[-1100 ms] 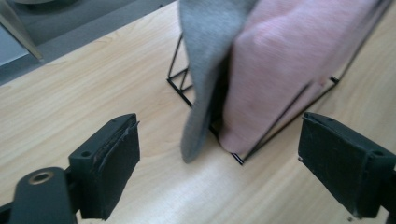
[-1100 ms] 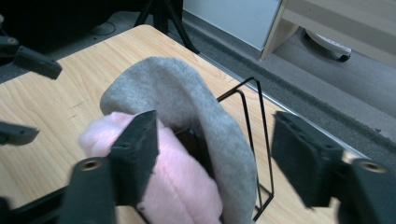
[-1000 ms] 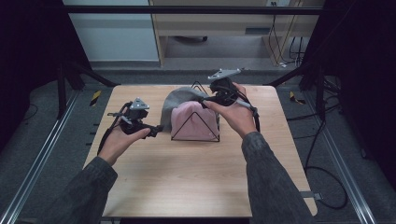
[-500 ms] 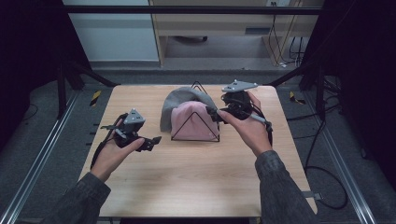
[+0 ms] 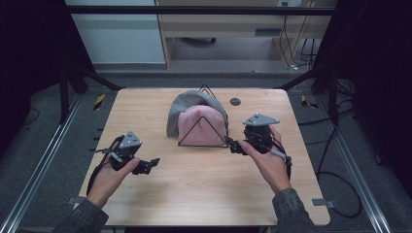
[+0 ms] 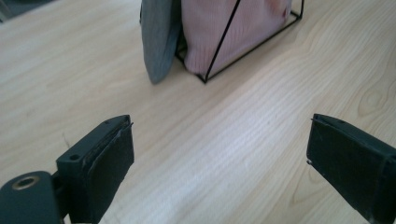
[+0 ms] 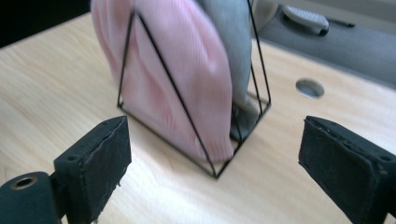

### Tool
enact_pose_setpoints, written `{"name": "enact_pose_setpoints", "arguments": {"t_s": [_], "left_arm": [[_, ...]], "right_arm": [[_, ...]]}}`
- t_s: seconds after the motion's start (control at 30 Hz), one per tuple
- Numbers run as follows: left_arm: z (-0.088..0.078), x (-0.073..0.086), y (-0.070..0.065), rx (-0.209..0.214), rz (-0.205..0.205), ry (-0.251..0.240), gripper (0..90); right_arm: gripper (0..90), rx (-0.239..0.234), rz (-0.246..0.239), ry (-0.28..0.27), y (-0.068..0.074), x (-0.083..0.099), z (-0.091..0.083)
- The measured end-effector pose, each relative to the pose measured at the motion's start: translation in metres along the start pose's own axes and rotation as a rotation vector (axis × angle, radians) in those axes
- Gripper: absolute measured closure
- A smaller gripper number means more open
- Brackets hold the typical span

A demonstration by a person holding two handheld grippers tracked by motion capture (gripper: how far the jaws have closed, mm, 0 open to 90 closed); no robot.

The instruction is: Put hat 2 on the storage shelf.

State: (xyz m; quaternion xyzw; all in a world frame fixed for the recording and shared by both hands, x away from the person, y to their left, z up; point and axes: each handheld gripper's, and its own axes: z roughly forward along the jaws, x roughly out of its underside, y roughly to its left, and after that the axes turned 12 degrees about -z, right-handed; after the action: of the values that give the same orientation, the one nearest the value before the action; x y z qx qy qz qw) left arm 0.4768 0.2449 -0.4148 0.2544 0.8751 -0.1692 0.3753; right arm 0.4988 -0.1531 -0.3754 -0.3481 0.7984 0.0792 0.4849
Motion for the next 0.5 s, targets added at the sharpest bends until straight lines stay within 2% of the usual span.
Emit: {"name": "enact_pose_setpoints", "arguments": {"t_s": [0.07, 0.1, 0.17, 0.27, 0.4, 0.47, 0.5], "left_arm": [[0.002, 0.006, 0.002, -0.012, 0.007, 0.013, 6.8], [0.003, 0.008, 0.004, -0.019, 0.012, 0.021, 6.8], [0.006, 0.013, 0.007, -0.030, 0.016, 0.038, 6.8], [0.011, 0.021, 0.017, -0.040, 0.002, 0.070, 6.8], [0.014, 0.036, 0.028, -0.048, -0.034, 0.089, 6.9], [0.014, 0.041, 0.030, -0.053, -0.040, 0.090, 6.9], [0.015, 0.047, 0.032, -0.060, -0.041, 0.099, 6.9]], "right_arm": [[11.3, -0.002, 0.012, 0.014, 0.003, 0.016, 0.000], [11.3, -0.002, 0.012, 0.014, 0.003, 0.016, 0.000], [12.1, -0.017, 0.017, 0.030, 0.002, 0.030, 0.002], [12.2, -0.031, 0.026, 0.039, 0.001, 0.039, 0.003], [12.3, -0.033, 0.031, 0.065, 0.000, 0.060, 0.006], [12.3, -0.030, 0.026, 0.069, 0.001, 0.063, 0.006], [12.3, -0.027, 0.036, 0.081, 0.001, 0.072, 0.005]]}}
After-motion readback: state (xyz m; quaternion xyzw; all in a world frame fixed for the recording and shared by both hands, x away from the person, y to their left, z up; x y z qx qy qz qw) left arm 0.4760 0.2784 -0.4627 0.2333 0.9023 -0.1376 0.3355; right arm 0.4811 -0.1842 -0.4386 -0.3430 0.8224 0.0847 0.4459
